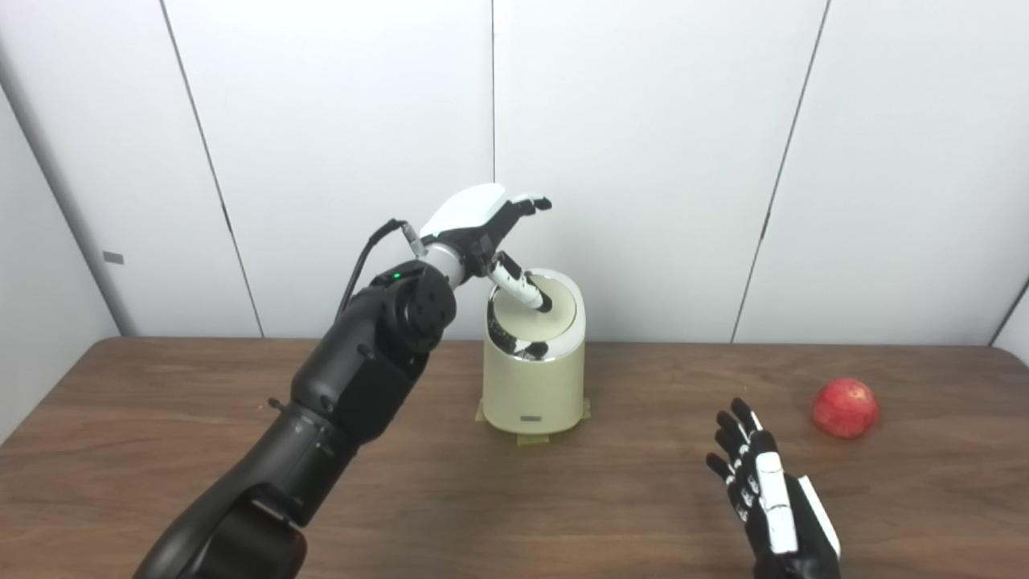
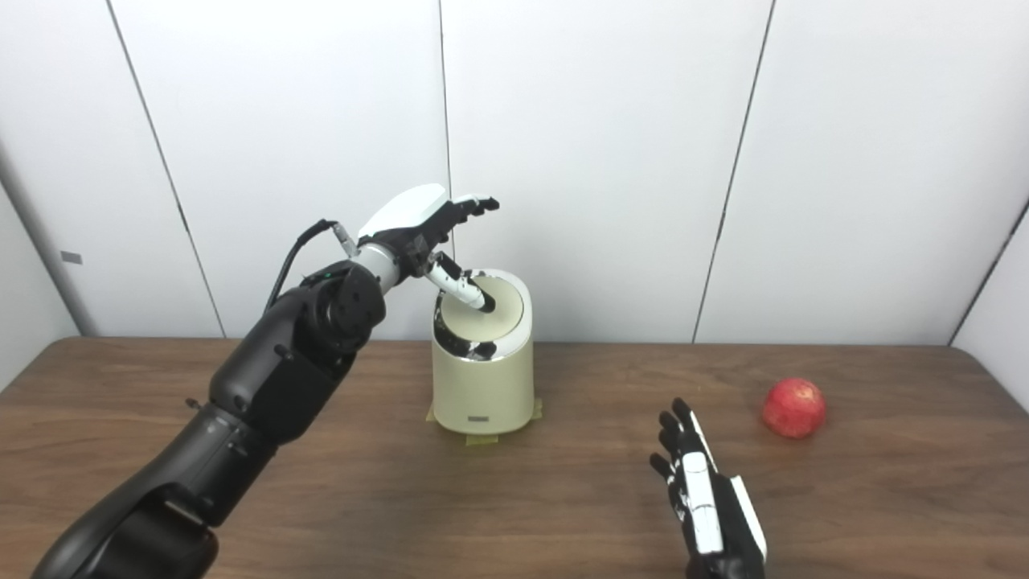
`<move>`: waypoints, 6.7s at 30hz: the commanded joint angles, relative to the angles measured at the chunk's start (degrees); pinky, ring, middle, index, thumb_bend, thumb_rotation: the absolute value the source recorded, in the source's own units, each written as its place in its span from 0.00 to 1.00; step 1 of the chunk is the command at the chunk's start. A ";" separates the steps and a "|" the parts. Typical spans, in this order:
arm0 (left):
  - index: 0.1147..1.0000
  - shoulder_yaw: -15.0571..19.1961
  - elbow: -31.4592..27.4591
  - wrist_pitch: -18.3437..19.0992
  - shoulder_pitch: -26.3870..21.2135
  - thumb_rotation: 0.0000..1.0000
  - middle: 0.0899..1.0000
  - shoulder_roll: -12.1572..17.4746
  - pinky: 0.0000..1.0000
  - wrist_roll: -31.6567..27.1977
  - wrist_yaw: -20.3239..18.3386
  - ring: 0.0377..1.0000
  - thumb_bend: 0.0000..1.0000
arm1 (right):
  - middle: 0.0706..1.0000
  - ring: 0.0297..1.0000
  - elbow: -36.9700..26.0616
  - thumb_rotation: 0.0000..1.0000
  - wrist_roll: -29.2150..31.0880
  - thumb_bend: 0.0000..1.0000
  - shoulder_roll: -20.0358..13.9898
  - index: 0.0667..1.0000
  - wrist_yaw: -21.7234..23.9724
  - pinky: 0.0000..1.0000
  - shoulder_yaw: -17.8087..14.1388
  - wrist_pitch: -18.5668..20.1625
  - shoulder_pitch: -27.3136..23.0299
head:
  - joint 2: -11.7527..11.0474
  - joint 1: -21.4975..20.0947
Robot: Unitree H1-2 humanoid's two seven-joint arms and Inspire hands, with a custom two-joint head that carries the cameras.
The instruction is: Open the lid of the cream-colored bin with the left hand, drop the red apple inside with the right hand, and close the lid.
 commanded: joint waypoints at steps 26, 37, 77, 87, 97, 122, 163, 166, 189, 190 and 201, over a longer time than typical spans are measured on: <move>0.89 -4.67 3.08 -6.01 -3.13 0.12 0.90 0.81 0.80 8.17 4.62 0.87 0.94 | 0.96 0.97 -2.41 0.98 -0.20 0.64 -0.35 0.97 0.59 0.93 -0.03 -0.77 -2.34 | -0.16 0.14; 0.90 -7.49 2.59 -6.81 -2.68 0.13 0.90 1.64 0.85 11.91 4.27 0.90 0.95 | 0.96 0.98 -2.53 0.98 0.54 0.65 -0.69 0.98 0.66 0.94 -0.37 -0.79 -2.46 | 0.02 0.33; 0.80 17.06 -32.33 -0.47 17.08 0.07 0.82 1.42 0.74 -5.05 4.28 0.82 0.81 | 0.96 0.97 -2.13 0.97 2.70 0.62 -0.53 0.98 0.77 0.93 -0.64 -0.89 -2.67 | 0.25 1.04; 0.89 24.09 -41.58 1.01 35.66 0.32 0.85 -3.76 0.76 -16.55 7.93 0.82 0.44 | 0.99 0.99 -3.76 1.00 8.71 0.61 -0.96 0.98 2.27 0.96 -1.95 0.22 -2.72 | 0.62 0.76; 0.99 26.91 -47.68 5.25 47.25 0.55 0.90 -6.63 0.80 -25.24 7.78 0.87 0.38 | 0.98 0.98 -5.22 0.91 10.75 0.61 -1.25 0.95 2.13 0.93 -2.87 1.59 -2.89 | 1.04 0.24; 0.98 29.00 -45.79 6.27 52.95 0.92 0.96 -7.91 0.93 -32.21 10.09 0.95 0.44 | 0.96 0.94 -5.16 0.49 4.86 0.49 -10.23 0.91 -0.04 0.85 -9.44 1.75 -5.99 | 4.33 -6.16; 1.00 32.87 -49.07 12.39 51.77 0.86 0.95 -1.23 0.95 -44.63 9.05 0.94 0.35 | 0.88 0.88 13.33 0.07 -38.19 0.97 -36.46 0.84 7.94 0.76 7.35 15.30 -26.58 | 7.69 -19.75; 0.99 32.51 -49.66 12.56 51.84 0.85 0.93 -0.84 0.94 -43.85 9.45 0.92 0.36 | 0.89 0.89 17.93 0.11 -40.12 0.96 -37.77 0.84 10.64 0.74 10.16 15.78 -29.47 | 7.80 -19.91; 1.00 30.68 -52.11 12.67 52.75 0.97 0.97 1.61 0.99 -47.26 12.53 0.95 0.25 | 0.90 0.89 29.90 0.13 -45.73 0.89 -35.70 0.85 18.94 0.74 9.63 15.00 -37.22 | 8.03 -21.78; 1.00 30.46 -52.08 12.67 52.77 0.97 0.97 1.78 0.99 -47.40 12.83 0.95 0.25 | 0.89 0.88 30.14 0.13 -45.50 0.89 -35.77 0.85 18.76 0.73 9.74 14.77 -37.21 | 8.03 -21.78; 1.00 28.03 -52.78 12.66 52.97 0.97 0.97 3.55 0.98 -48.84 15.45 0.96 0.26 | 0.88 0.86 37.79 0.15 -43.09 0.90 -36.99 0.85 15.66 0.74 11.79 7.34 -37.40 | 7.99 -21.22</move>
